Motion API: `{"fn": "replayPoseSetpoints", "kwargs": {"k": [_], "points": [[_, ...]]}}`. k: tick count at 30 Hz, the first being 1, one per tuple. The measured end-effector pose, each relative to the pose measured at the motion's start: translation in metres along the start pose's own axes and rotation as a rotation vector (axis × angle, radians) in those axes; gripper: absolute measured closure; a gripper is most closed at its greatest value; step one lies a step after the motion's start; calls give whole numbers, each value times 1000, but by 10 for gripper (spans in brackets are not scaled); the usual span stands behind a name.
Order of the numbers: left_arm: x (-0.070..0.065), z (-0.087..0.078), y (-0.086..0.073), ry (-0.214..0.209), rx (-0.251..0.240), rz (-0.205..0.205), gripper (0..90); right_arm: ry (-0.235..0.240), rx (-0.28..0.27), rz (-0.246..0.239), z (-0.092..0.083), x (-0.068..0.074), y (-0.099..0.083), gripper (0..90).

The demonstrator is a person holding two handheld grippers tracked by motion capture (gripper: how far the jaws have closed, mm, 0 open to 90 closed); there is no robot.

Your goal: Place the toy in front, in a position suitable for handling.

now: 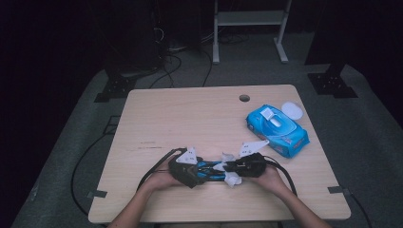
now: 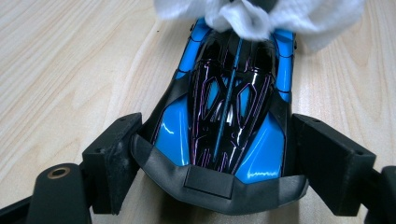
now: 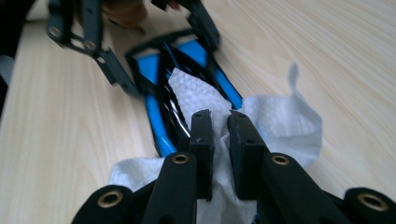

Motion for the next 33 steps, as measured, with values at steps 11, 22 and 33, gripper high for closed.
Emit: {"fn": "replayPoseSetpoints", "kwargs": {"k": [11,22,33], "points": [[1,5,4,39,1,-22,190,-8,-6,44,-4,-4,-3,831],[1,5,3,65,-4,-40,189,21,-25,40,2,3,-1,833],[1,6,2,70,0,-27,189,-40,-31,91,-11,-15,-13,839]]}}
Point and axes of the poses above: each handheld gripper's, and its own axes: z roughly forward along the jaws, y roughly out of its top, x roughly to its left, the point moved 4 cm from there along z, roughly forward along the jaws, and after that the axes turned 8 degrees about z, right-handed, at the moved point
